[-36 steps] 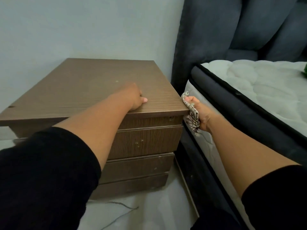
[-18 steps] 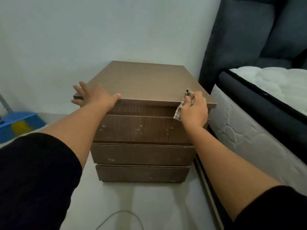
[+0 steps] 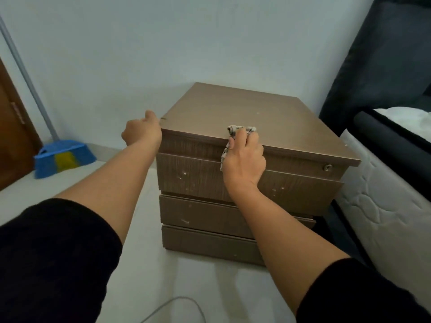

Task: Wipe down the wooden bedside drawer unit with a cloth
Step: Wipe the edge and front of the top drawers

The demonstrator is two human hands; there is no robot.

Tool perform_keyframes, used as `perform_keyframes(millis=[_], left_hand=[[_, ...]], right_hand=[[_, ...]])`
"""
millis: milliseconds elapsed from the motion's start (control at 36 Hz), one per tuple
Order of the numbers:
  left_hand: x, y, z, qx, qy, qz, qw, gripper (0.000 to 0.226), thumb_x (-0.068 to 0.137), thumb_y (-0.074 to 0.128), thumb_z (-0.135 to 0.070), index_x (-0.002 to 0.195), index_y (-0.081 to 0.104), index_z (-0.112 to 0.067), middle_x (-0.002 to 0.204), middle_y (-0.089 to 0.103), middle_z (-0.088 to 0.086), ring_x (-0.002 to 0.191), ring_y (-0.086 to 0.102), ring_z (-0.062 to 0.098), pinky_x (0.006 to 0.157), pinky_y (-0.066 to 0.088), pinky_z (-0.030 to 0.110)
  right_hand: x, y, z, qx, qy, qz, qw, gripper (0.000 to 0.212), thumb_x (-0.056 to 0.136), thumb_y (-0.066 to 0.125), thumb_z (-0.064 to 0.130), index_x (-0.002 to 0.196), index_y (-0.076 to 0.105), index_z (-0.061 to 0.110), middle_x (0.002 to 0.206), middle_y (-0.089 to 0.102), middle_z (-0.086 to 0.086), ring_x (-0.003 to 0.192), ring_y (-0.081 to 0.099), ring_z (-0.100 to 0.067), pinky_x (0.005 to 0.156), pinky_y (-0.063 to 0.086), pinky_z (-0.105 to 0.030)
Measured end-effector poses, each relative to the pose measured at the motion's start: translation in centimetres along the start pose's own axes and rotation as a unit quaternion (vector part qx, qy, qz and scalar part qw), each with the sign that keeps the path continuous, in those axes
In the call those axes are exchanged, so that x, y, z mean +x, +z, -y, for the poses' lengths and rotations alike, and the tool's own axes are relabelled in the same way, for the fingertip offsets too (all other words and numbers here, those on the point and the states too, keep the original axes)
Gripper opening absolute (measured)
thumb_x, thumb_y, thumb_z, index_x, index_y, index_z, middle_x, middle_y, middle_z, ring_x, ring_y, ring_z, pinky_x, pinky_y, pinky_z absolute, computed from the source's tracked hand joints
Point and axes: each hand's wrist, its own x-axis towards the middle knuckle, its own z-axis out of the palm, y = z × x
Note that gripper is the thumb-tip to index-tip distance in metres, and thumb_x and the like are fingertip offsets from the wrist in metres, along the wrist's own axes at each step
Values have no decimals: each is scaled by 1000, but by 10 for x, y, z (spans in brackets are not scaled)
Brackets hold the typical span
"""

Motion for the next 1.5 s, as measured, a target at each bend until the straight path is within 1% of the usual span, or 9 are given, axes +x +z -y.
perform_keyframes(millis=[111, 250, 333, 500, 694, 889, 972, 1222, 1500], left_hand=[[4, -7, 9, -61, -9, 32, 998, 53, 98, 25, -41, 99, 75, -23, 117, 67, 1, 105, 60, 23, 99, 46, 37], [11, -14, 20, -134, 9, 71, 988, 48, 99, 26, -39, 94, 71, -23, 112, 71, -2, 94, 64, 10, 102, 44, 35], [13, -16, 28, -166, 23, 101, 981, 50, 102, 23, -39, 110, 67, -17, 115, 69, -1, 93, 64, 8, 103, 42, 33], [21, -22, 37, -174, 26, 119, 977, 60, 89, 22, -56, 97, 72, -24, 101, 73, -1, 99, 66, 16, 100, 47, 41], [25, -29, 43, -160, 4, 104, 982, 55, 94, 22, -55, 105, 65, -23, 109, 69, 3, 103, 63, 21, 99, 48, 45], [26, -32, 65, -46, 23, 95, 994, 39, 96, 30, -24, 121, 61, -23, 114, 69, -4, 110, 61, 13, 101, 45, 35], [24, -29, 78, 26, 49, 102, 993, 36, 100, 34, -20, 126, 59, -21, 124, 64, -2, 116, 57, 17, 88, 40, 26], [-2, -6, 82, 190, 176, 104, 960, 42, 101, 34, -8, 137, 51, -19, 140, 52, 10, 126, 47, 31, 104, 39, 37], [-1, -3, 89, 280, 290, 85, 911, 44, 95, 44, -3, 136, 53, -17, 139, 53, 6, 124, 49, 29, 107, 36, 38]], right_hand=[[-6, 13, 38, -6, -77, -28, 997, 26, 76, 76, 16, 96, 61, 13, 87, 59, -12, 62, 56, -32, 46, 38, -30], [-8, 24, 74, -66, -171, -4, 983, 36, 78, 68, 14, 112, 59, 22, 100, 60, -8, 68, 56, -26, 51, 30, -29], [-9, 29, 95, -95, -197, -11, 976, 34, 69, 73, 18, 100, 64, 27, 91, 63, -1, 60, 55, -20, 49, 27, -26], [-10, 39, 125, -109, -249, -9, 962, 37, 56, 77, 16, 88, 66, 32, 77, 61, 5, 53, 50, -16, 48, 23, -24], [-3, 40, 139, -108, -299, 29, 948, 35, 89, 53, 11, 121, 47, 23, 118, 51, -2, 88, 55, -24, 59, 31, -31], [7, 33, 124, -4, -330, 44, 943, 38, 92, 55, 21, 128, 44, 23, 115, 55, 2, 92, 59, -26, 55, 34, -31], [2, 32, 101, 18, -354, 57, 933, 34, 90, 59, 26, 123, 54, 20, 108, 61, -1, 82, 61, -29, 52, 38, -31], [-10, 28, 51, -66, -335, 137, 930, 43, 96, 51, 27, 138, 40, 24, 131, 41, -8, 105, 54, -29, 69, 44, -37], [-5, 23, 51, -75, -274, 185, 941, 37, 96, 49, 23, 133, 47, 21, 117, 60, -7, 107, 58, -31, 77, 47, -38]])
